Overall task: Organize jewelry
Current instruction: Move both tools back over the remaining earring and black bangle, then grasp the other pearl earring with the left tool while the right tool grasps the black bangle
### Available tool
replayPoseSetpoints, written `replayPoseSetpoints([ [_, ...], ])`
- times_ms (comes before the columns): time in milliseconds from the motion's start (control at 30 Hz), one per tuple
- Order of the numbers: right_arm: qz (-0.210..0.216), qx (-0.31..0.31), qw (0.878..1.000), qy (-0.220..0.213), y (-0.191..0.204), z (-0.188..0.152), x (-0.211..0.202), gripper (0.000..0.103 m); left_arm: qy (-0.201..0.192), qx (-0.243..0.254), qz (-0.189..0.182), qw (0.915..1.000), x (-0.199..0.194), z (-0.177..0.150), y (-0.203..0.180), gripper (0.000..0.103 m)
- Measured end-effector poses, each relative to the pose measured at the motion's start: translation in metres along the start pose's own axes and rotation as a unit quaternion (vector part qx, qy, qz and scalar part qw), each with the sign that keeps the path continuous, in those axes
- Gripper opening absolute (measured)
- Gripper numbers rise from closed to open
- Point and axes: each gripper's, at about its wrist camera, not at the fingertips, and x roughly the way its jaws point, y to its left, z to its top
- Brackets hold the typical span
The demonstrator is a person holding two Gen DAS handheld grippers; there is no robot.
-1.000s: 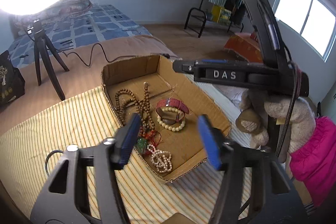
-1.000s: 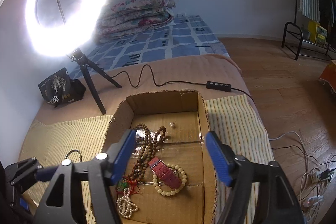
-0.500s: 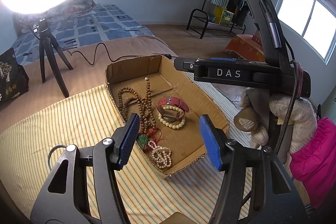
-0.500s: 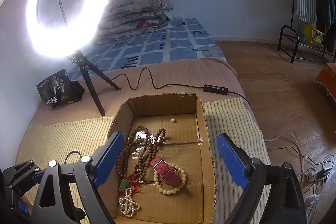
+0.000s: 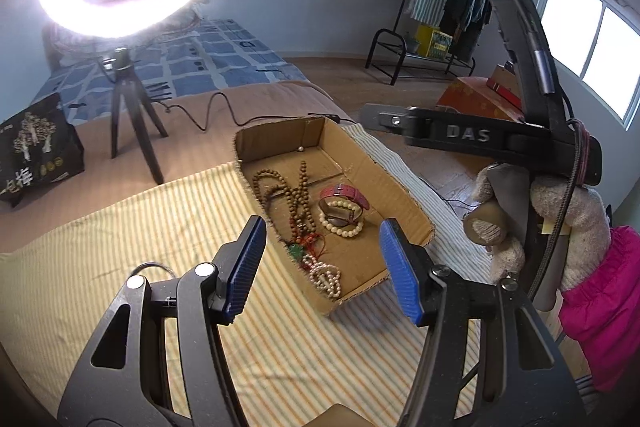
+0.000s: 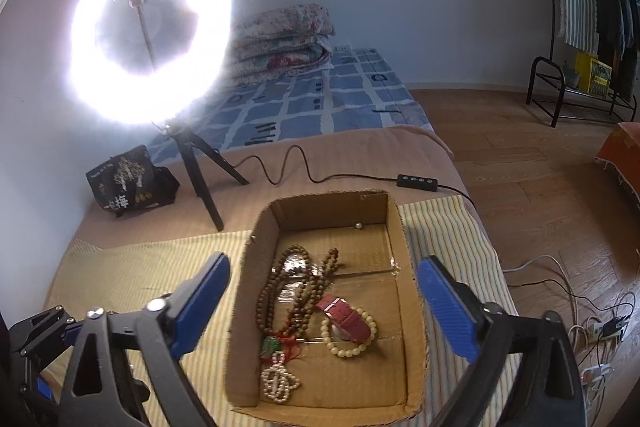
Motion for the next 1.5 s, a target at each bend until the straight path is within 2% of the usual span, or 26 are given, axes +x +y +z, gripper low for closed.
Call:
replayPoseSetpoints([
  [367, 0.016, -0.009, 1.0, -0.012, 0.036, -0.001, -0.015, 0.103, -0.013, -0.017, 0.042, 0.9989, -0.047, -0.022, 0.048, 0.061],
  [633, 0.036, -0.041, 0.999, 0.004, 0.074, -0.006, 0.001, 0.103, -0.008, -0.052, 0.097, 0.9939, -0.073, -0.046, 0.11, 0.061],
  [833, 0.058, -0.07, 0.996, 0.024, 0.11, -0.012, 0.02, 0.103, 0.002, -0.085, 0.119, 0.9893, -0.083, -0.067, 0.147, 0.061],
  [1033, 0.076, -0.095, 0.991, 0.047, 0.145, -0.022, 0.045, 0.103, 0.007, -0.094, 0.124, 0.9878, -0.084, -0.087, 0.157, 0.061],
  [1133, 0.086, -0.103, 0.989, 0.06, 0.158, -0.029, 0.056, 0.103, 0.01, -0.113, 0.121, 0.9861, -0.083, -0.104, 0.16, 0.061],
  [1333, 0.098, -0.113, 0.984, 0.092, 0.178, -0.048, 0.082, 0.103, 0.043, -0.115, 0.119, 0.9853, -0.063, -0.135, 0.154, 0.06],
  [1433, 0.103, -0.116, 0.982, 0.109, 0.182, -0.059, 0.094, 0.103, 0.058, -0.108, 0.117, 0.9856, -0.054, -0.144, 0.149, 0.05],
  [1500, 0.103, -0.121, 0.98, 0.118, 0.185, -0.066, 0.102, 0.103, 0.068, -0.102, 0.116, 0.9858, -0.047, -0.15, 0.147, 0.048],
])
